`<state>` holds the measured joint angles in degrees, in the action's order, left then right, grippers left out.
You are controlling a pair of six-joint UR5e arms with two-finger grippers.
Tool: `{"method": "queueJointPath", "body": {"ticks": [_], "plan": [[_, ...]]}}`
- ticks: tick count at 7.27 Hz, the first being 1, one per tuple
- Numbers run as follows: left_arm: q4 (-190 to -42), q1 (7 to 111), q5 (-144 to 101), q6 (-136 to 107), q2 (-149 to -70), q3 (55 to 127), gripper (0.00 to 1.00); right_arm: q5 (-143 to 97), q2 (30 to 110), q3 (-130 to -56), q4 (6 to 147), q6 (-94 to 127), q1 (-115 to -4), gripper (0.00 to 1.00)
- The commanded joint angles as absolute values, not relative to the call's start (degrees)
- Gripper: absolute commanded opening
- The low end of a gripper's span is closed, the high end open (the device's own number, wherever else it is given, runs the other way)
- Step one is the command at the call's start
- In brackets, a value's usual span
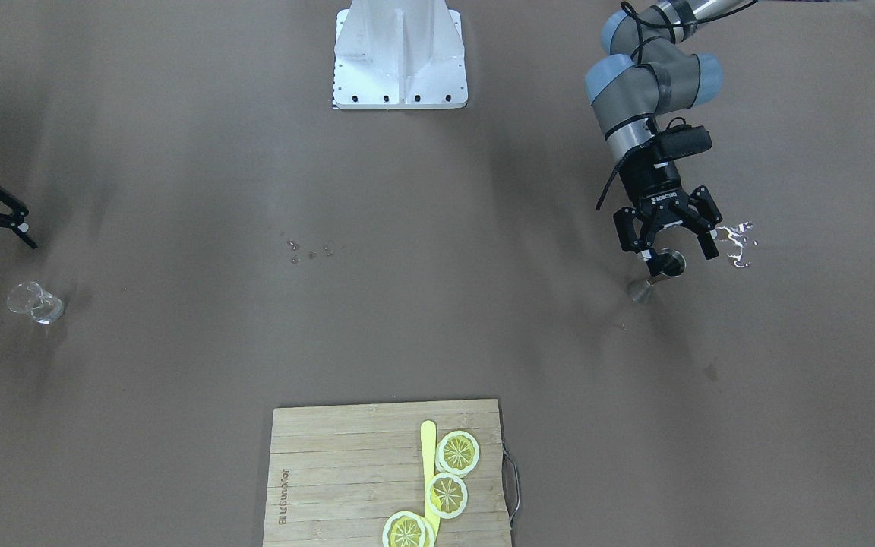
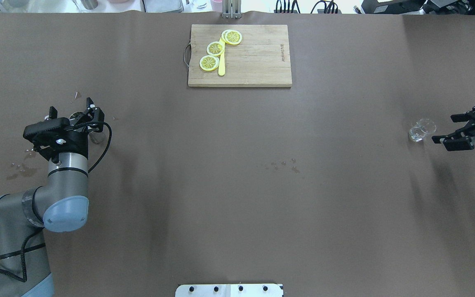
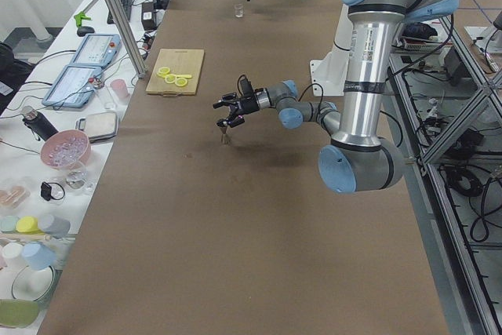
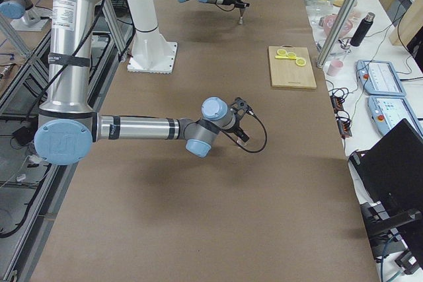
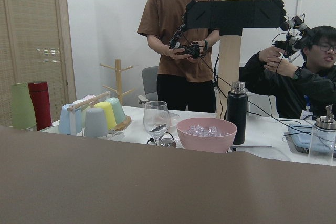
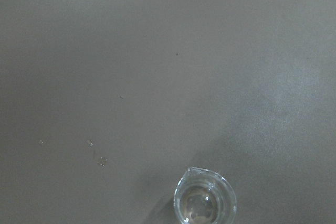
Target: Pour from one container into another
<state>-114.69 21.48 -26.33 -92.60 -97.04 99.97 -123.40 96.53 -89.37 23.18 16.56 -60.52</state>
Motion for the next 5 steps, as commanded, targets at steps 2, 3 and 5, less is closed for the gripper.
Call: {"method": "queueJointPath", "body": {"ticks": [2,3,5], "plan": [[-114.7,20.2,-25.0,-96.9,-97.9,96.4,0.97,-122.2,95.5,-82.9,16.0,17.8,-60.5,1.00],[-114.7,19.8,-24.7,-97.5,-98.4,95.0,0.97,-121.8,94.9,-82.7,15.6,19.0,-60.3,1.00],[-114.7,19.5,-22.5,-98.4,-99.5,92.1,0.97,-121.6,94.7,-82.4,15.6,19.1,-59.9,1.00]]}}
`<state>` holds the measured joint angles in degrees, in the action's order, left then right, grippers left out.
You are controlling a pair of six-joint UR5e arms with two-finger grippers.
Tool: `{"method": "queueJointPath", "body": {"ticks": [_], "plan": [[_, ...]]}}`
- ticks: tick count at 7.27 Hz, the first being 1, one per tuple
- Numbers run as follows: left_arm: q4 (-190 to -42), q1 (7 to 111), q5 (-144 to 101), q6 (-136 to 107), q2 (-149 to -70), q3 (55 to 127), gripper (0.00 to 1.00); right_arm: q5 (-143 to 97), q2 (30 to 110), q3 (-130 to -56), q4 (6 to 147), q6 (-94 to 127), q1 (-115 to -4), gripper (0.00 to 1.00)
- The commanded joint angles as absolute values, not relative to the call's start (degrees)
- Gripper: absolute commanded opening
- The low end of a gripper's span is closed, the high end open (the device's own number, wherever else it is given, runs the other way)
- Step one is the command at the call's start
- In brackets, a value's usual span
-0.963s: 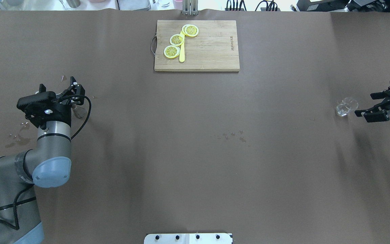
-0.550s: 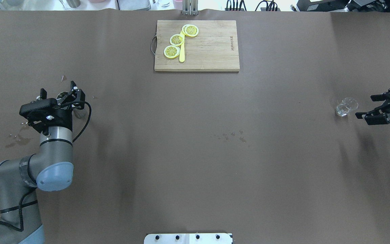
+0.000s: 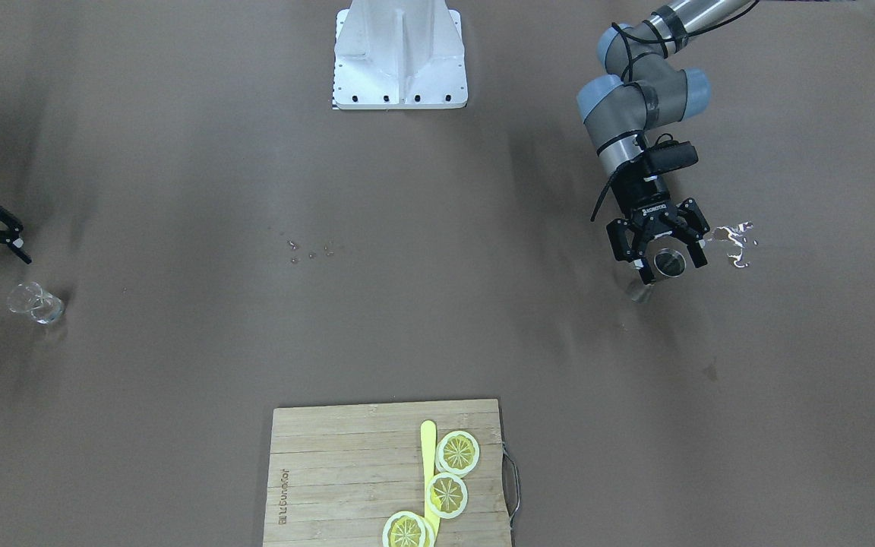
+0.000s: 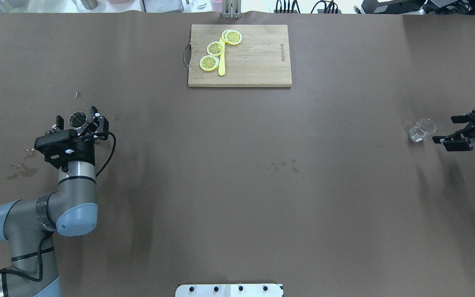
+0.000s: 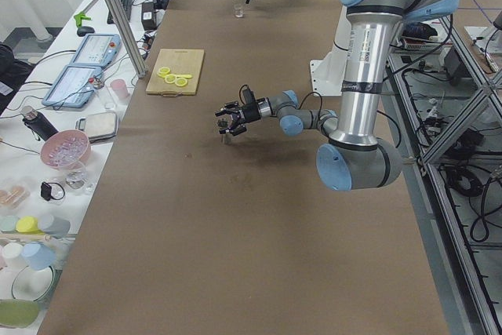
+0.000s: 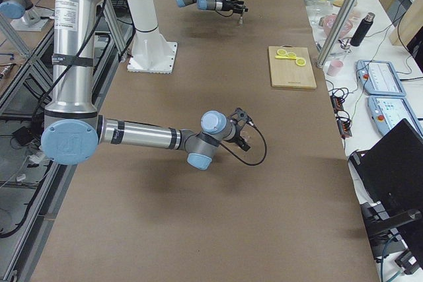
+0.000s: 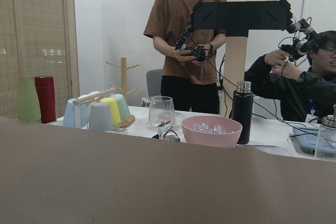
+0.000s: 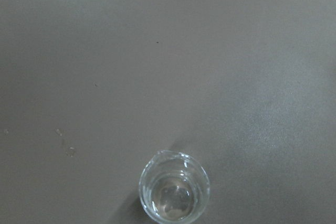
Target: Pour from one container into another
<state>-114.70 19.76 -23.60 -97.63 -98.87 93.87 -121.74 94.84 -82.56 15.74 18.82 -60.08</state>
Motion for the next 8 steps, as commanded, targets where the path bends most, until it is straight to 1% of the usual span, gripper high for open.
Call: {"method": "queueJointPath", "body": {"ticks": [1,5,6,7,8], "plan": [[-114.7,19.2,-22.5,-99.0,-100.1,90.7,0.97,-121.6,94.7,-82.3,15.6,19.1,-59.6,1.00],[-114.7,18.5,-22.4,-101.8,-101.0,88.5,0.97,-120.6,93.5,-81.4,15.3,19.2,-58.9,1.00],[-114.6,18.5,-22.4,-102.7,-101.0,88.3,0.97,-120.4,93.4,-79.5,12.8,19.2,-58.7,1.00],[-114.6,18.2,-22.4,-103.6,-101.0,87.8,0.96,-120.5,91.8,-76.3,10.0,21.1,-58.6,1.00],[-114.6,18.1,-22.4,-103.7,-100.9,87.9,0.95,-120.3,90.7,-74.8,8.2,22.7,-58.2,1.00]]}}
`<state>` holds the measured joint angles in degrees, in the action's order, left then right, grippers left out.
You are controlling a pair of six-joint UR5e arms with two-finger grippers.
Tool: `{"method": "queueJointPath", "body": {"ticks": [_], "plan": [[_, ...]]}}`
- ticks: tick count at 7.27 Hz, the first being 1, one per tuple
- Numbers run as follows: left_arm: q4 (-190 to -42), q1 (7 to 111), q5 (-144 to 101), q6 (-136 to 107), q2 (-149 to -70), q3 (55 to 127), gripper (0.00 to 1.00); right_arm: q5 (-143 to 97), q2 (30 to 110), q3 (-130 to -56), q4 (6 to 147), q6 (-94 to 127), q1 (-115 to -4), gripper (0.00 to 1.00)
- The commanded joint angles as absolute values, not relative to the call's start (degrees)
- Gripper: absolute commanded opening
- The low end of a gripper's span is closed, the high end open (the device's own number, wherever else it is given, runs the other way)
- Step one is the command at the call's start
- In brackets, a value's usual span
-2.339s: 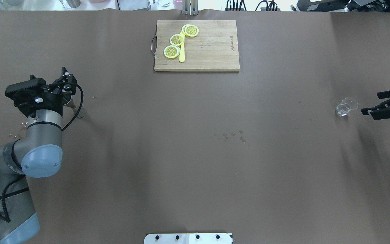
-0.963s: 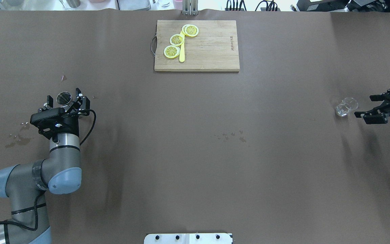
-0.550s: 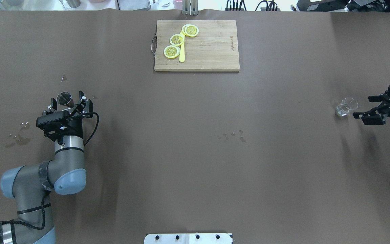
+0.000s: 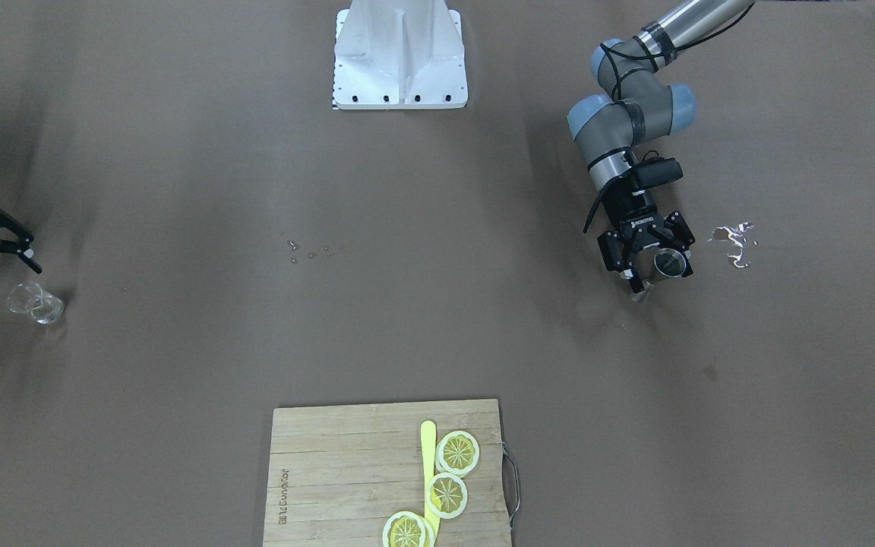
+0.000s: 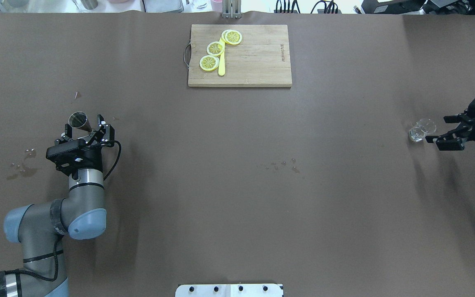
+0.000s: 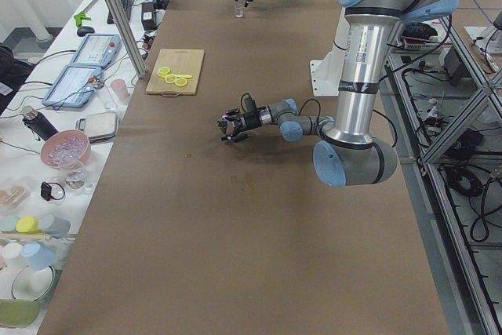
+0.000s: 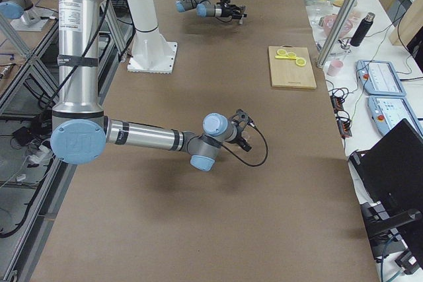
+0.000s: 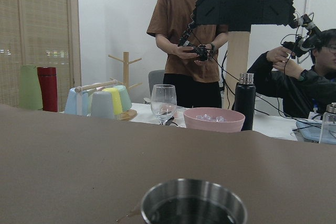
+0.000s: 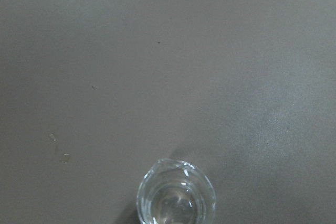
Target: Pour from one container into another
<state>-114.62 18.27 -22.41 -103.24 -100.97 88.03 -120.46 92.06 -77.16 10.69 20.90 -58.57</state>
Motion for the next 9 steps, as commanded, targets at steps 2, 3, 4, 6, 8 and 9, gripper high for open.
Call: {"method": "queueJointPath", "body": {"ticks": [2,3,4,6,8,9], "plan": [[-113.7,18.1,-22.4,-103.2,-100.9,87.9,0.82,-119.1,89.7,-74.5,8.2,22.8,-57.6,1.00],[-113.6,17.8,-22.4,-102.8,-100.9,87.7,0.74,-118.6,89.7,-74.5,8.1,22.8,-57.0,1.00],[-113.3,17.7,-22.5,-102.7,-100.9,87.4,0.64,-118.6,89.6,-74.5,8.1,22.8,-57.0,1.00],[-112.9,17.1,-22.7,-101.0,-101.0,87.4,0.54,-118.1,89.6,-74.1,8.0,22.8,-56.6,1.00],[-112.9,17.1,-22.8,-100.6,-101.1,87.5,0.48,-116.5,89.2,-73.8,8.0,22.8,-55.3,1.00],[-112.9,17.1,-22.8,-100.6,-101.1,87.5,0.47,-116.5,88.9,-73.2,8.0,22.8,-55.2,1.00]]}}
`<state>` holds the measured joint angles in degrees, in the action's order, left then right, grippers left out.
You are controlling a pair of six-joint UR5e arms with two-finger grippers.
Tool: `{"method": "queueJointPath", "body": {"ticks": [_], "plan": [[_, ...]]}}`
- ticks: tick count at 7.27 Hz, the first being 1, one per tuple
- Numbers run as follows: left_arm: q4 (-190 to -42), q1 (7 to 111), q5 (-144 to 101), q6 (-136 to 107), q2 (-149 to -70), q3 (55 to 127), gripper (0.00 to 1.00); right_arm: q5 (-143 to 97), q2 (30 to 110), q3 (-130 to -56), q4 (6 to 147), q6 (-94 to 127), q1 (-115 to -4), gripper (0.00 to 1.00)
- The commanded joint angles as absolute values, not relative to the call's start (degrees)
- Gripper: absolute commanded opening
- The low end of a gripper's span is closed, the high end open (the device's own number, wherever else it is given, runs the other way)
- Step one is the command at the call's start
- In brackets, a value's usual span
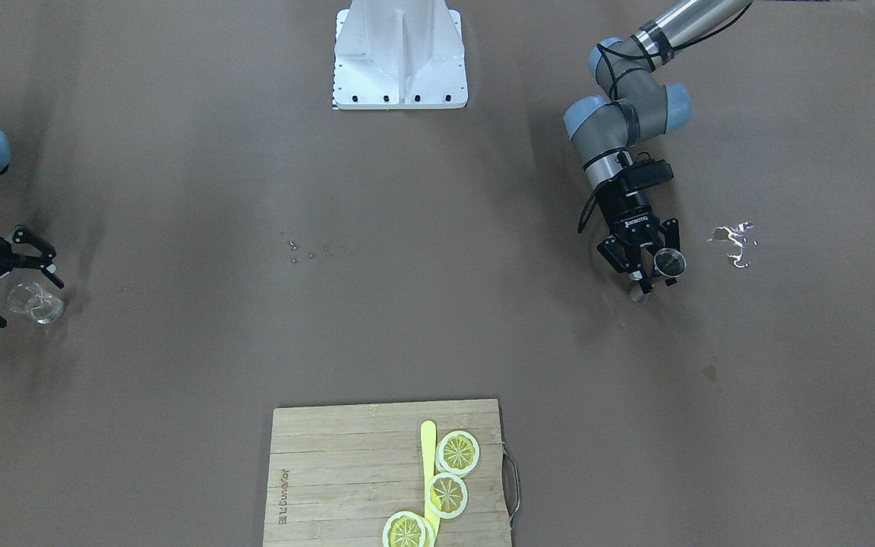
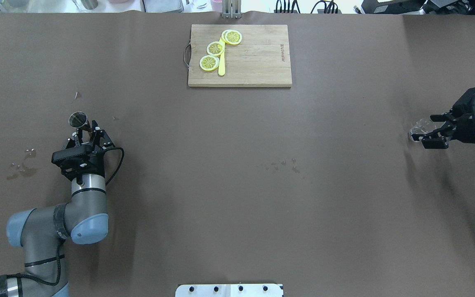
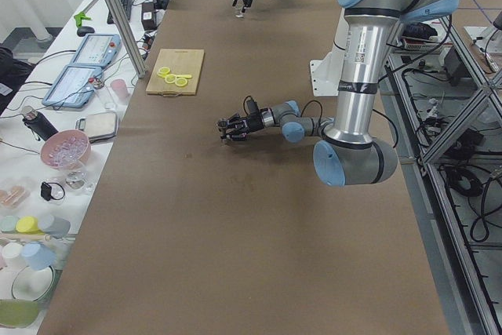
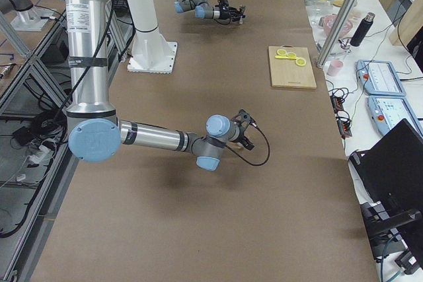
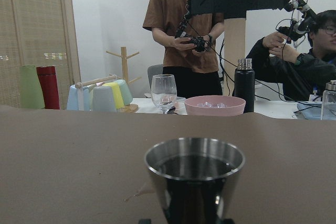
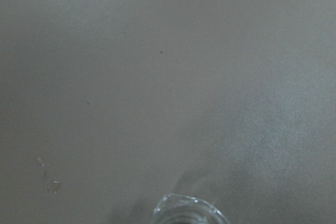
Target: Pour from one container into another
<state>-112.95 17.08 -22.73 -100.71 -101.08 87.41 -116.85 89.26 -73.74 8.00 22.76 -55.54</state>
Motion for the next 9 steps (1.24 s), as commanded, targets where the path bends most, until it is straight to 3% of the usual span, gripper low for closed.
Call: {"method": "queueJointPath", "body": {"ticks": [1,4,7,9], "plan": [[-112.9,17.1,-22.9,-100.6,-101.2,87.5,0.45,-116.5,88.6,-73.1,8.0,22.8,-55.1,1.00],[-112.9,17.1,-22.9,-98.4,-101.2,87.5,0.25,-116.7,87.9,-69.4,3.0,24.5,-55.0,0.99],[-113.0,17.1,-22.7,-98.3,-101.1,88.2,0.25,-116.5,87.7,-69.4,2.9,25.4,-55.0,0.97],[-113.0,17.1,-22.7,-98.3,-101.0,89.9,0.11,-116.5,87.7,-69.4,2.9,25.4,-55.0,0.94]]}}
